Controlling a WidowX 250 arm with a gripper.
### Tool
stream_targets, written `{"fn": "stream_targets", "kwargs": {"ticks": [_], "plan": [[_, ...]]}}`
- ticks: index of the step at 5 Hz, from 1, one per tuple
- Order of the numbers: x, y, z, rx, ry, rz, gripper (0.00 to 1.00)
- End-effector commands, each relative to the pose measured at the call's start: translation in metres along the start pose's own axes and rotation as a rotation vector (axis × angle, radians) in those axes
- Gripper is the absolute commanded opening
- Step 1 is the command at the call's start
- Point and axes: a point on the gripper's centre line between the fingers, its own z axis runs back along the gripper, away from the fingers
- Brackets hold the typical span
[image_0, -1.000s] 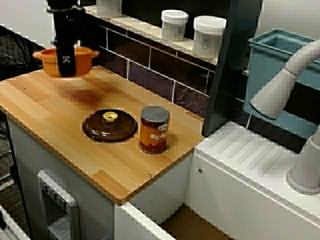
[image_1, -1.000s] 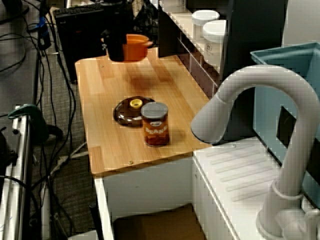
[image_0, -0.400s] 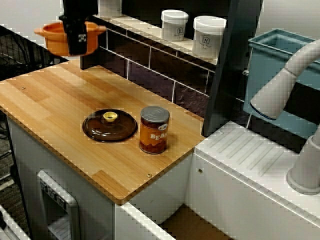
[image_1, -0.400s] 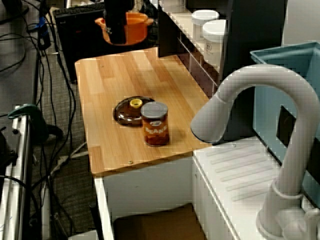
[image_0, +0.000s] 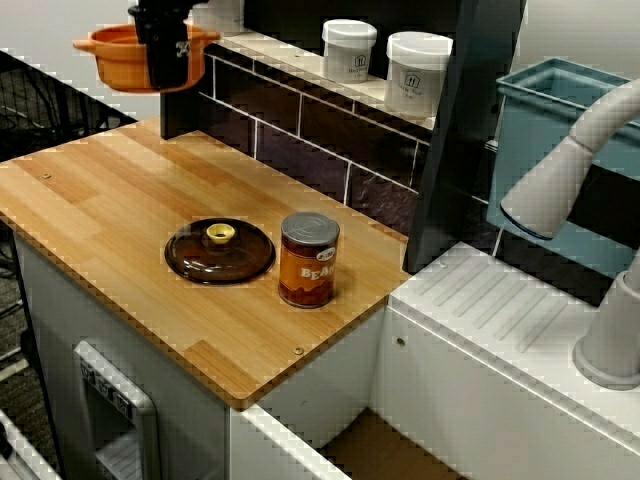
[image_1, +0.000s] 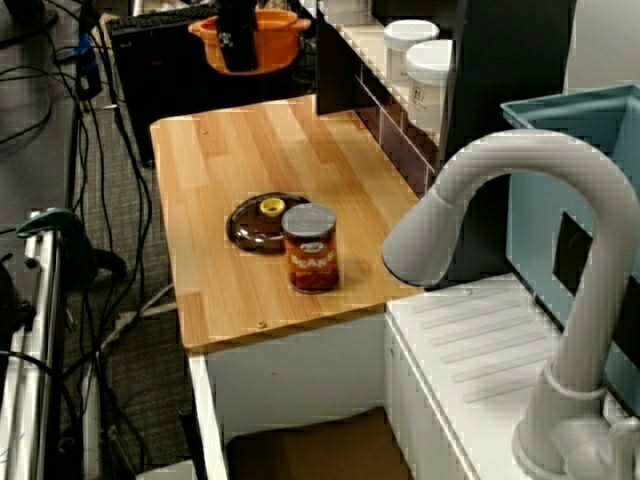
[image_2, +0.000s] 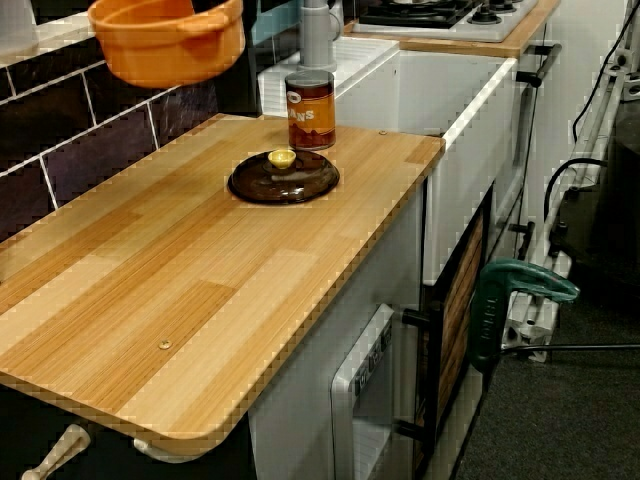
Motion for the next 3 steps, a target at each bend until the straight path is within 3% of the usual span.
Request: {"fn": "stream_targets", "kwargs": {"ticks": [1,2,3], "plan": [[0.0238,-0.0091,0.0413,0.001,-0.048,0.123,0.00],[0.0279,-0.0093,0.0481,-0.028,-0.029,0.246,0.00],[0.0303,-0.0026,0.0407,-0.102,0.063,0.374,0.00]]}}
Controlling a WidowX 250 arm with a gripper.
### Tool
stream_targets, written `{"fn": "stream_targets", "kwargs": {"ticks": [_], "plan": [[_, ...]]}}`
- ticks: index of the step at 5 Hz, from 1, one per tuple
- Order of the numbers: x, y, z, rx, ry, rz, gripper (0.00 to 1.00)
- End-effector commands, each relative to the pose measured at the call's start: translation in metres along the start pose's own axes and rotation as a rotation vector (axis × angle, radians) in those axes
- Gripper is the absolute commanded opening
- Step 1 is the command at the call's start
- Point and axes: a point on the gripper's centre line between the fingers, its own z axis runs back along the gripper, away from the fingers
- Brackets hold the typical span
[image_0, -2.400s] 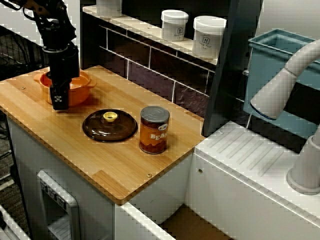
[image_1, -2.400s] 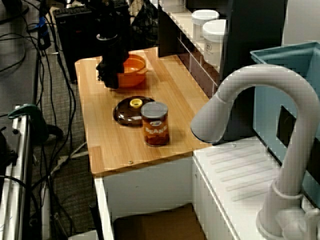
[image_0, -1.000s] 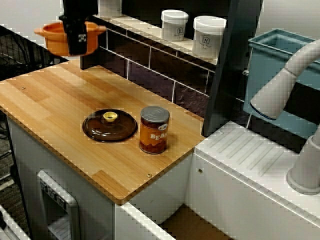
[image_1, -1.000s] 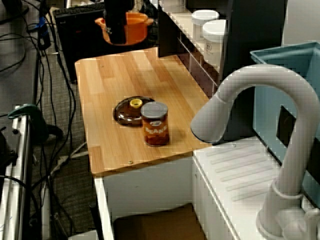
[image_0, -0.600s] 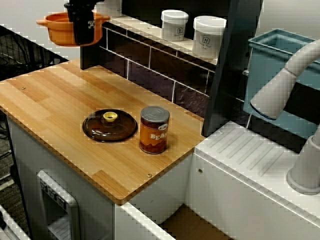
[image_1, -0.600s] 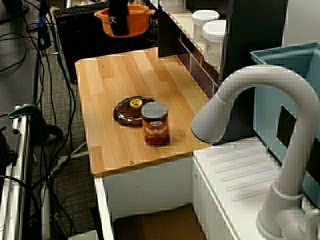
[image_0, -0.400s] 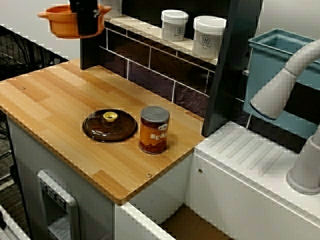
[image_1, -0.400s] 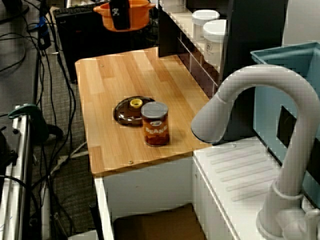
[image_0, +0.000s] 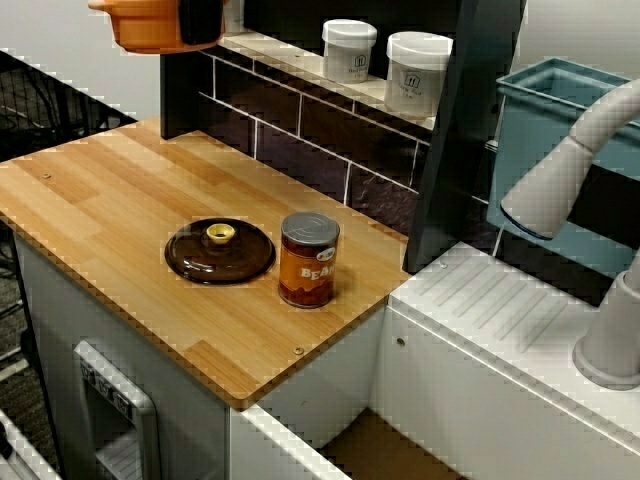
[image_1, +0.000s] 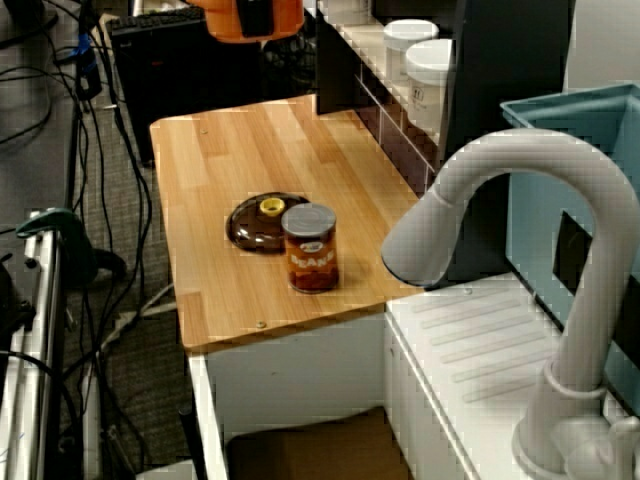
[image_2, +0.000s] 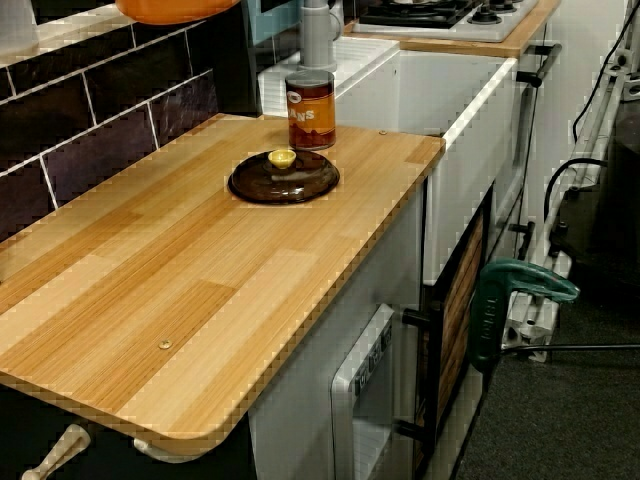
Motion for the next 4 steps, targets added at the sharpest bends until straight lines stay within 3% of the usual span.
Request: {"fn": "stream_targets", "kwargs": {"ticks": [1,2,4], "plan": [[0.012,0.022,0.001,-0.112,0.086,0.273,0.00],[0.011,0.032,0.000,-0.109,0.097,0.316,0.00],[-0.014,0.030,-0.010,-0.054,0.017,0.317,0.00]]}}
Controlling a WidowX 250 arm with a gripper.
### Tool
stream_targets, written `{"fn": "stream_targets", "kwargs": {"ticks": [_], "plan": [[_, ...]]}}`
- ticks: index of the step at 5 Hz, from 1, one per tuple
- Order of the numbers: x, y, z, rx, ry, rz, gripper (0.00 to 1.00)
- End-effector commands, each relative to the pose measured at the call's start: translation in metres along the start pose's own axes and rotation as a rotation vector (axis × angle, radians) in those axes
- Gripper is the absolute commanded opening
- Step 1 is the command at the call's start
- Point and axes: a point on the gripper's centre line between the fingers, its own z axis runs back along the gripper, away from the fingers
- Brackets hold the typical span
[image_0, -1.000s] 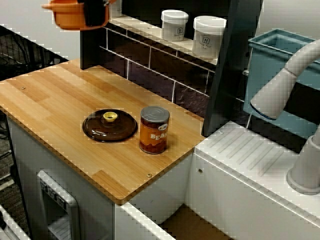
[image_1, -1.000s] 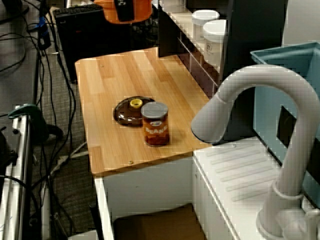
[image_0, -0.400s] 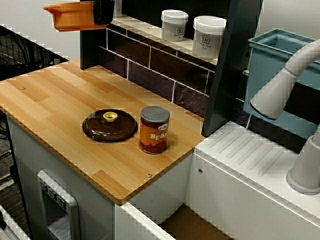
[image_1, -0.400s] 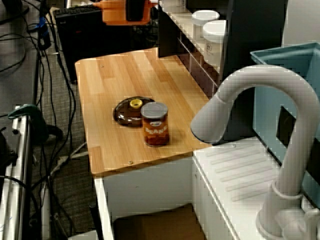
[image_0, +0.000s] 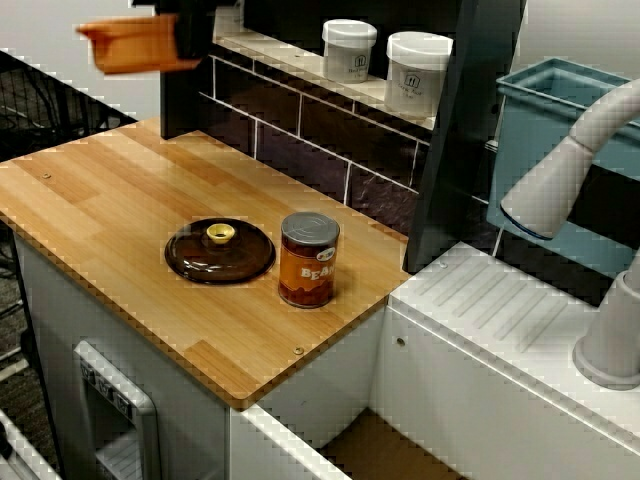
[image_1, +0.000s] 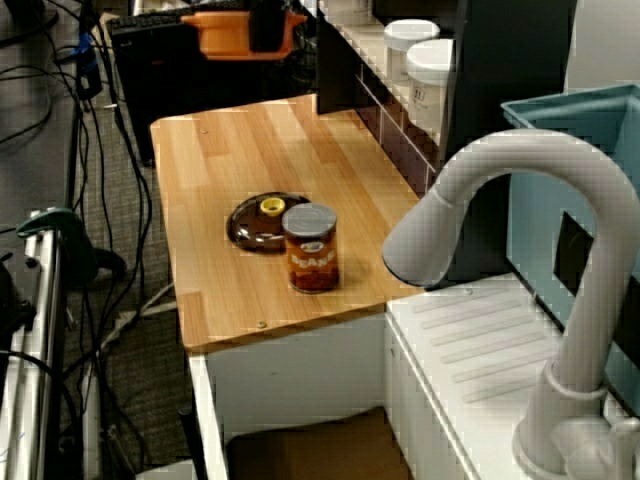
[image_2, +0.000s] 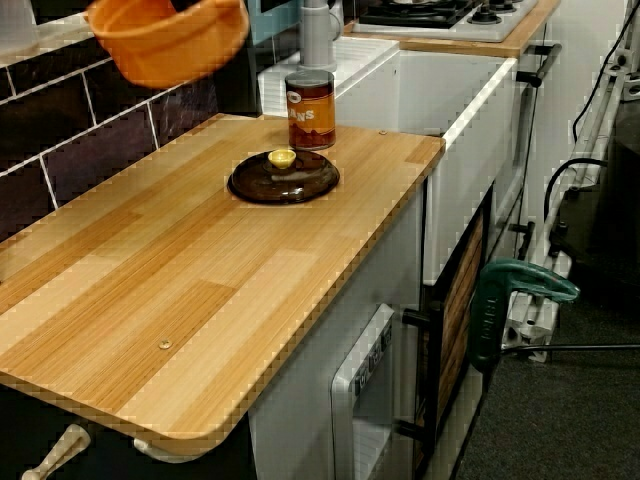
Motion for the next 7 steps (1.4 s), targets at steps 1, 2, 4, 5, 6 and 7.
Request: {"fn": "stream_targets", "kwargs": {"ticks": [1,2,4,5,6,7], "plan": [[-0.020,0.015,0.011,0.086,-0.227,-0.005,0.00],[-0.024,0.020,0.009,0.106,-0.272,-0.035,0.00],[-0.027,0.018,-0.004,0.198,-0.399,-0.107,0.00],[-0.022,0.022,-0.012,0.219,-0.430,-0.118,0.00],[-0.011,0.022,-0.020,0.242,-0.439,-0.119,0.00],[0.001,0.023,-0.034,0.277,-0.421,-0.116,0.00]]}}
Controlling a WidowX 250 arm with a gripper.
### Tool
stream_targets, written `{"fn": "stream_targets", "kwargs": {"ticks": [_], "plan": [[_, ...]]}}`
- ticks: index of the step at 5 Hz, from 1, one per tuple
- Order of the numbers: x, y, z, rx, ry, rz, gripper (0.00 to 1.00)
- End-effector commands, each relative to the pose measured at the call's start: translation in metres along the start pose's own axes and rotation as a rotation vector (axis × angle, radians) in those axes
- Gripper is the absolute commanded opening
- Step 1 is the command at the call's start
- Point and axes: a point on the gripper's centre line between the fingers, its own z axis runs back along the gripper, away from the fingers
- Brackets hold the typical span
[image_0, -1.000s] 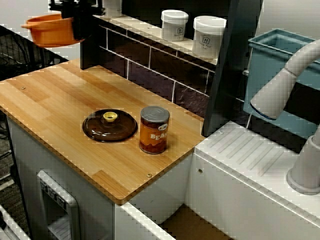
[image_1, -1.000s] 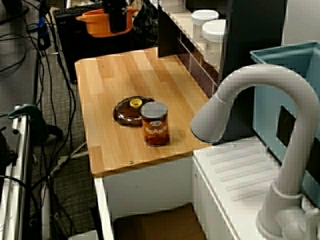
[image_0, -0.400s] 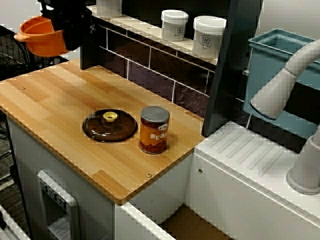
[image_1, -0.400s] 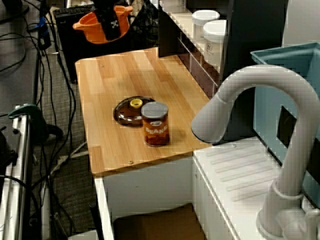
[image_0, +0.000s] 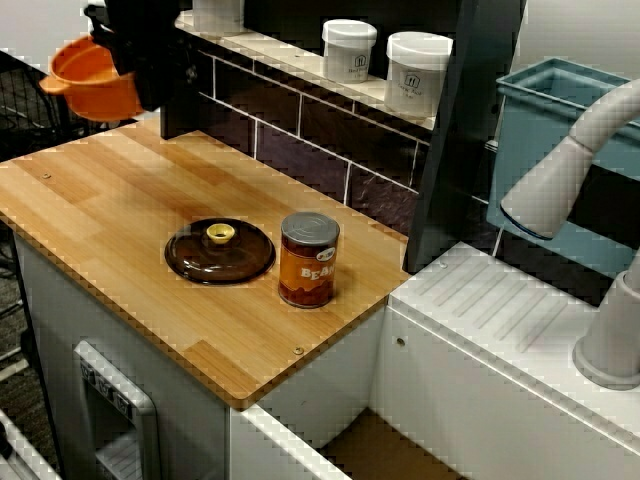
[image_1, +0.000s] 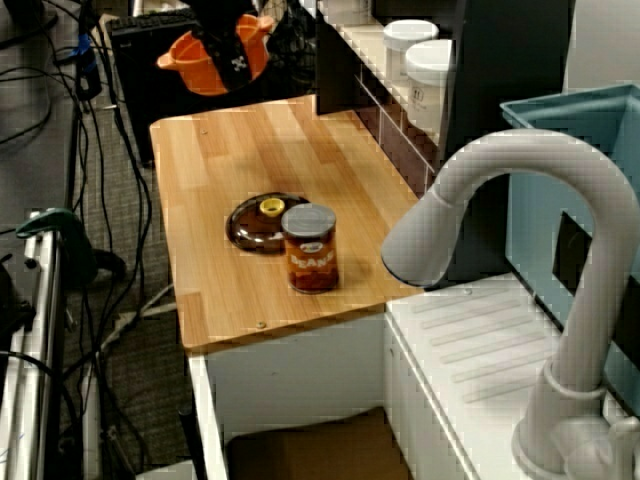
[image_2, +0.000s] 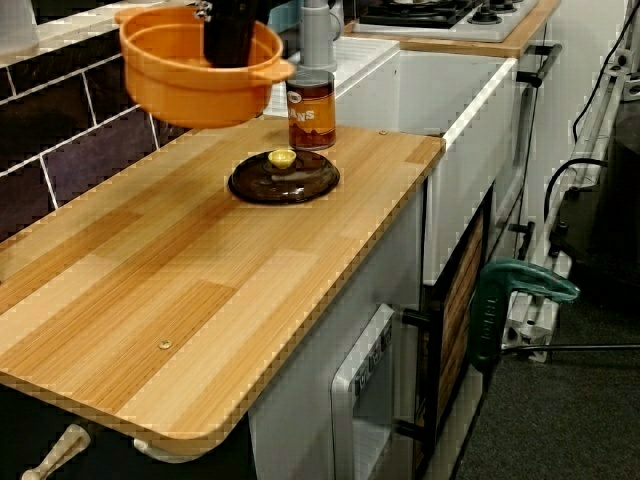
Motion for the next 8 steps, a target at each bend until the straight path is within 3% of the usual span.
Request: {"fn": "stream_targets", "kwargs": {"ticks": [1,3,5,7,8], "plan": [[0.019,0.010,-0.031,0.081,0.002,-0.005,0.00],[0.017,0.024,-0.051,0.088,0.057,-0.015,0.00],[0.014,0.034,-0.073,0.094,0.145,-0.024,0.00],[0.004,0.033,-0.090,0.125,0.183,-0.040,0.00],[0.003,0.032,-0.093,0.128,0.203,-0.038,1.00]]}}
